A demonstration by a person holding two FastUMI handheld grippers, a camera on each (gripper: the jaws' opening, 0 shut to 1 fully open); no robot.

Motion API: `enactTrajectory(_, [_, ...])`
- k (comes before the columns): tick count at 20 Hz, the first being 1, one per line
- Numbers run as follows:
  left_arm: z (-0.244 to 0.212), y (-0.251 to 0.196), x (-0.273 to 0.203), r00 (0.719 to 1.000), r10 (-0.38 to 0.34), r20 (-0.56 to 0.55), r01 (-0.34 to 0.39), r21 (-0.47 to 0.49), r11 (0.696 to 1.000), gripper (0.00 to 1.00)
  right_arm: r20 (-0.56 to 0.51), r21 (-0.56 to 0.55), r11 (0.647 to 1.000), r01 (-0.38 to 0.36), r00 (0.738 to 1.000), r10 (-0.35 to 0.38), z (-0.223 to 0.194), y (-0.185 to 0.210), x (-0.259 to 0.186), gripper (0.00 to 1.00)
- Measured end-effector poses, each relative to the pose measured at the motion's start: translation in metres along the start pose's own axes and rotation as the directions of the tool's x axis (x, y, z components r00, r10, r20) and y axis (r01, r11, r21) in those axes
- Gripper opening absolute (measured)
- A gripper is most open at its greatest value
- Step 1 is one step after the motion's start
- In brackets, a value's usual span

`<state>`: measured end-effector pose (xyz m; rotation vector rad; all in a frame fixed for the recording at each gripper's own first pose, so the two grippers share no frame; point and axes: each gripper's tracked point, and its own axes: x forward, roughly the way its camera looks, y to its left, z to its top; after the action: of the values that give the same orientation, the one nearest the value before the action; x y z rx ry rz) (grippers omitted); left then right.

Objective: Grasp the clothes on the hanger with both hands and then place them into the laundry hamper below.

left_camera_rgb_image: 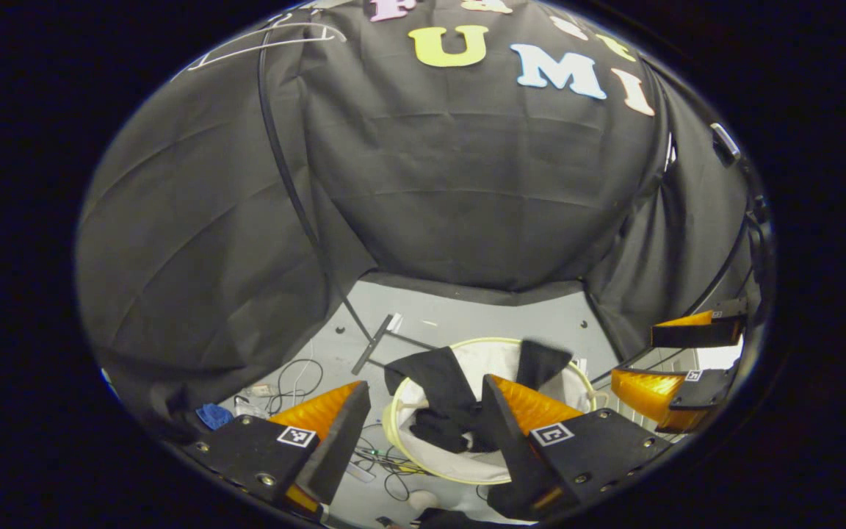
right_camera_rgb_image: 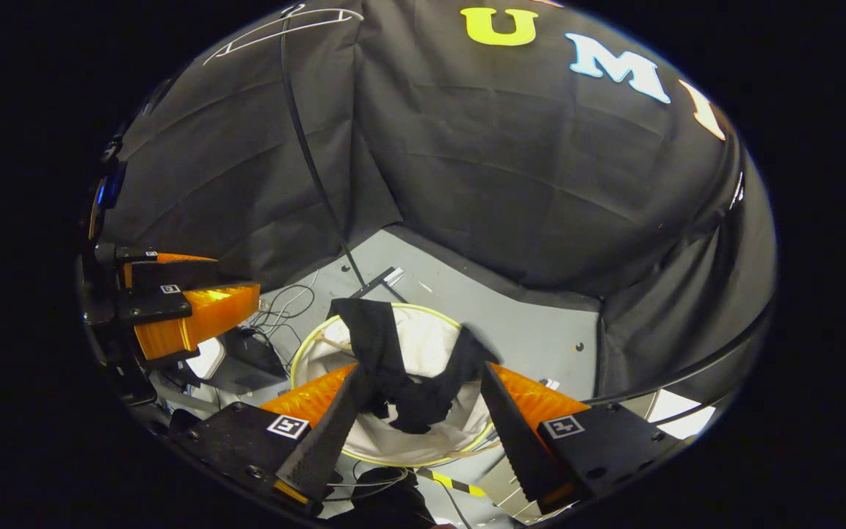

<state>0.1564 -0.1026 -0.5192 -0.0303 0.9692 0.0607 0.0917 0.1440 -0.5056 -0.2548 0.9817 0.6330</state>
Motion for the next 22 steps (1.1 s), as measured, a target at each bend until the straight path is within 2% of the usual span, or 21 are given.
enactTrajectory(5, [0.037,0.019,-0.040,0.995,-0.030,0.099,0.026,0.042,0.999,0.91,0.097,0.053,0.997,0.064,0.993,-0.069,0.027,0.002,-0.034,0.97])
enactTrajectory(9, [0.082,0.033,-0.094,0.966,-0.113,0.231,0.087,0.120,0.989,0.91,0.220,0.156,0.977,0.146,0.959,-0.178,0.053,0.007,-0.082,1.00])
enactTrajectory(12, [0.119,0.047,-0.145,0.926,-0.164,0.340,0.126,0.132,0.983,0.88,0.310,0.232,0.953,0.196,0.914,-0.264,0.073,0.013,-0.128,1.00])
enactTrajectory(14, [0.146,0.055,-0.182,0.893,-0.185,0.411,0.143,0.132,0.981,0.91,0.369,0.276,0.935,0.223,0.873,-0.317,0.088,0.015,-0.167,0.96])
enactTrajectory(15, [0.157,0.059,-0.201,0.876,-0.193,0.443,0.149,0.133,0.980,0.90,0.402,0.292,0.928,0.230,0.851,-0.338,0.094,0.017,-0.184,0.99])
enactTrajectory(18, [0.197,0.062,-0.260,0.824,-0.210,0.526,0.169,0.126,0.978,0.90,0.469,0.324,0.912,0.251,0.795,-0.385,0.111,0.011,-0.241,0.96])
enactTrajectory(22, [0.233,0.061,-0.326,0.768,-0.195,0.610,0.177,0.091,0.980,0.90,0.539,0.359,0.897,0.256,0.728,-0.424,0.129,-0.004,-0.306,0.96])
